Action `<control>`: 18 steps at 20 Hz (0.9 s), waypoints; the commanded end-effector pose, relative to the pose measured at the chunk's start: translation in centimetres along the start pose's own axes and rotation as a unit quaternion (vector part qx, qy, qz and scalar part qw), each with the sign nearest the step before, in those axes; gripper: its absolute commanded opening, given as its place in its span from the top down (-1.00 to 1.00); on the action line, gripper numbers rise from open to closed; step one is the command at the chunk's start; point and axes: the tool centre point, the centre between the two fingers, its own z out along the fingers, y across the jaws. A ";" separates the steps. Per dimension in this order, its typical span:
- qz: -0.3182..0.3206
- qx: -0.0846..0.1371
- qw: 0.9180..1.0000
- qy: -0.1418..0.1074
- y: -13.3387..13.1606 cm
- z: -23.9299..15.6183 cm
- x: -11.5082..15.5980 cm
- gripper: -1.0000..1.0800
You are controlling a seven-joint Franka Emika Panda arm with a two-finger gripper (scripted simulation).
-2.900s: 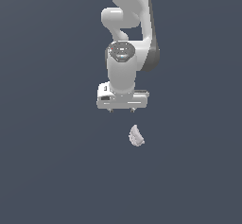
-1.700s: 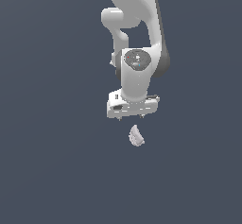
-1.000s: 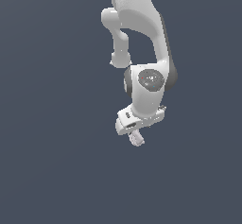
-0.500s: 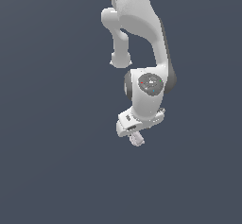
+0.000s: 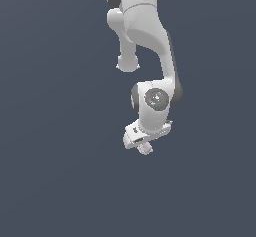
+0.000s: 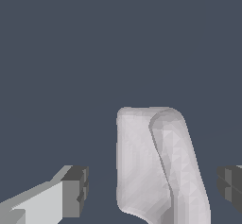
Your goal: Pick up the object and move it to a goal position.
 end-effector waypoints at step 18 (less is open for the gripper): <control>0.000 0.000 1.000 0.001 0.1 -1.4 0.2 1.00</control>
